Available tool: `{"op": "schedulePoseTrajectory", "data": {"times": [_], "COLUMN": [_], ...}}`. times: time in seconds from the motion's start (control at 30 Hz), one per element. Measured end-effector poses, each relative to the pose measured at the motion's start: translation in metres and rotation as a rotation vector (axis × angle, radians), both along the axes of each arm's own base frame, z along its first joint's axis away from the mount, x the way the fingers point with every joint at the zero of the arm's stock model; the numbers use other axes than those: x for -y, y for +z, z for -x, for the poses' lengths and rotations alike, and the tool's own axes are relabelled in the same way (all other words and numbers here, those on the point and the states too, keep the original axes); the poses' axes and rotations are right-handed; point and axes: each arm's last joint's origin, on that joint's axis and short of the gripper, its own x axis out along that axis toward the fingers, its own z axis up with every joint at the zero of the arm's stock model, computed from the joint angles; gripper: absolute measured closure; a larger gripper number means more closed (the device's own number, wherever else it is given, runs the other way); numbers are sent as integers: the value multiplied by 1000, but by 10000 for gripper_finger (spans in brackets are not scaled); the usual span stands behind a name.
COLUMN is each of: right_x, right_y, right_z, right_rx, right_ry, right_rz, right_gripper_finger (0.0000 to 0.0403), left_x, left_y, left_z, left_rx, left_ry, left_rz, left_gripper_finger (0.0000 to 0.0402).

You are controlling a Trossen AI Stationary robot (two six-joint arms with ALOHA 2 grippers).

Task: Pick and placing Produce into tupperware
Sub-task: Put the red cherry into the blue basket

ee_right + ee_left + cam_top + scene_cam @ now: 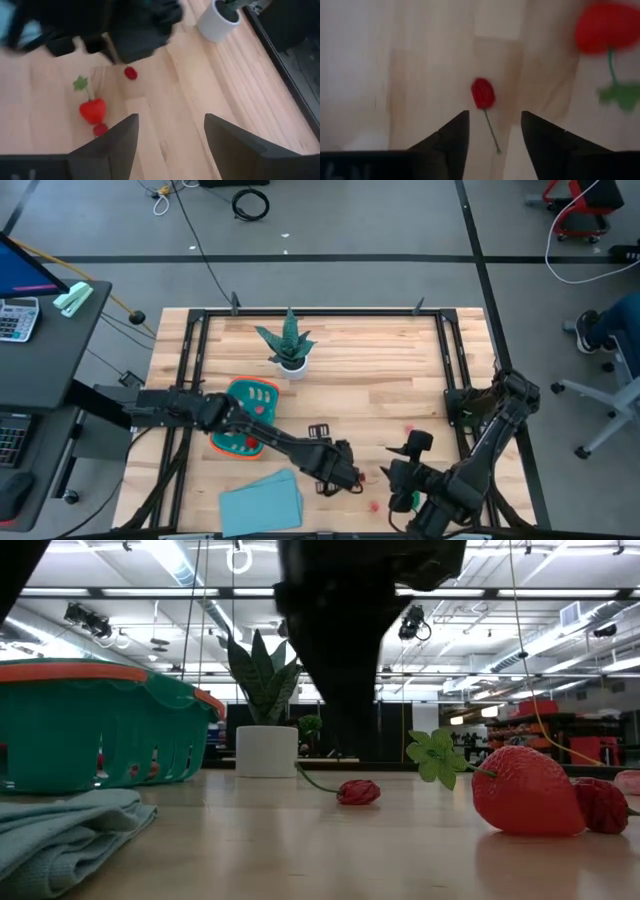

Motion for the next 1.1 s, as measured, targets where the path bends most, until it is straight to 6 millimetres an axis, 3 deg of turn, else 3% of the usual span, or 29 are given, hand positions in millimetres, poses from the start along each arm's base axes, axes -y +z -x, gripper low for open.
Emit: {"op": "schedulePoseTrajectory", "data": {"times": [0.13, 0.27, 0.57, 0.9, 1.1], "right_x": [-6, -13, -28, -38, -39], "right_y": [-1, -1, -1, -1, -1], "right_z": [8, 17, 38, 55, 58], "right_rx": [-47, -59, -66, -75, -98], "right_ry": [43, 75, 152, 214, 266], "right_rz": [-8, -12, -15, -11, 26], "right_gripper_finger": [168, 168, 168, 168, 168], "left_x": [-6, -8, -7, -3, -2], "left_y": [1, -14, -39, -52, -54], "left_z": [-9, -13, -16, -17, -17], "left_rx": [74, 78, 88, 105, 135], "left_ry": [95, 198, 366, 468, 572], "left_rz": [49, 58, 63, 58, 90], "left_gripper_finger": [182, 164, 159, 187, 251]}}
